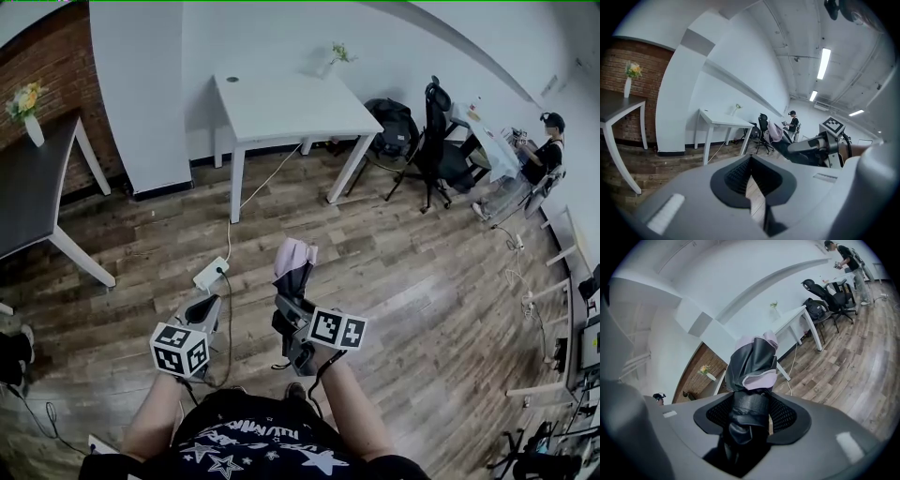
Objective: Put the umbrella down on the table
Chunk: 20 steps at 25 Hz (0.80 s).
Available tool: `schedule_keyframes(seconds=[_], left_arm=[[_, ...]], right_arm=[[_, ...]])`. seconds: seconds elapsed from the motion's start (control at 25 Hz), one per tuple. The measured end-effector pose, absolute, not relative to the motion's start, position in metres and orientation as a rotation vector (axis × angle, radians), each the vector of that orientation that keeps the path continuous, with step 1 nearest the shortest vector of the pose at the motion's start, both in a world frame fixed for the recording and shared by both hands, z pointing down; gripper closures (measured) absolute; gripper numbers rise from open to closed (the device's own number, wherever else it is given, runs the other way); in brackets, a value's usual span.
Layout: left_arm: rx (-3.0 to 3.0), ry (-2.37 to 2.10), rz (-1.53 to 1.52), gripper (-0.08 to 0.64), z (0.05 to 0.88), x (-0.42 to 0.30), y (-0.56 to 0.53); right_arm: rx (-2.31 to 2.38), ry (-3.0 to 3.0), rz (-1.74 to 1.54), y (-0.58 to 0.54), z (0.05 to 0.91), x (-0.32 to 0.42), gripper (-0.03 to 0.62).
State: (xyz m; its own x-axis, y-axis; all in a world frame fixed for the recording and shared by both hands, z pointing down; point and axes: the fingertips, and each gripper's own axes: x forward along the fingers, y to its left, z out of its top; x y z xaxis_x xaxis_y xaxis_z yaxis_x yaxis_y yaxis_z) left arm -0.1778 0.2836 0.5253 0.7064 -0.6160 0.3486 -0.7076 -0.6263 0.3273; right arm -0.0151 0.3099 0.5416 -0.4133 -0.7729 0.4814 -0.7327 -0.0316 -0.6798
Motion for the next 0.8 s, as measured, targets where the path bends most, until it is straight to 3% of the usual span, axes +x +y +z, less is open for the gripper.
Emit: schedule_keyframes(seconds=[0.2, 0.8], left_arm=[[2.477, -1.012, 0.289, 0.557, 0.531, -0.207, 0.268], [2.459, -1.119, 0.304, 0.557, 0.533, -0.197, 0.184]], right_arm=[[-1.719, 2.133, -1.452, 0.300, 0.547, -0.025, 0.344], [-1.634, 2.182, -1.481, 0.210, 0.556, 0.012, 0.344]])
